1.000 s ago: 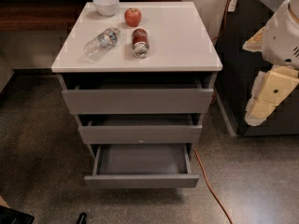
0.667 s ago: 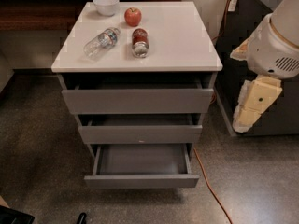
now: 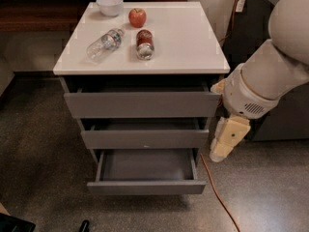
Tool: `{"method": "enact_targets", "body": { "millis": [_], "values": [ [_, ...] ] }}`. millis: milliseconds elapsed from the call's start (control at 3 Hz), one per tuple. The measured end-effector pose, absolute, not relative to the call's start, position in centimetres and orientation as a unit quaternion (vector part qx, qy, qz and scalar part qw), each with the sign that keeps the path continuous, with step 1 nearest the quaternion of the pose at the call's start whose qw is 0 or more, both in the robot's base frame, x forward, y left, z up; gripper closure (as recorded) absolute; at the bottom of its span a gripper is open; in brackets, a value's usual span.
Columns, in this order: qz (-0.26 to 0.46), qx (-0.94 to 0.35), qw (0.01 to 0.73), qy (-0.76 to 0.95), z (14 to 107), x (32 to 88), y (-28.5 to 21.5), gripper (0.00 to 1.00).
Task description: Close bottom drawer
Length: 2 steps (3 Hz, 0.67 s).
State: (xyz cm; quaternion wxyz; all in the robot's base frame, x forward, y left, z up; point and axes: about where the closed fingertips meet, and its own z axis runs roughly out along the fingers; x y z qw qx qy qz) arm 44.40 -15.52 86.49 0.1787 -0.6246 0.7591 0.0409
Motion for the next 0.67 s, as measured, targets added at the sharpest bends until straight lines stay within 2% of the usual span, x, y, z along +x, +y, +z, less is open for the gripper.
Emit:
{"method": "enact_targets", "body": {
  "millis": [667],
  "values": [
    [0.034, -0.641, 0.175, 0.746, 79.8, 45.0, -12.2, 0.00]
  ]
}}
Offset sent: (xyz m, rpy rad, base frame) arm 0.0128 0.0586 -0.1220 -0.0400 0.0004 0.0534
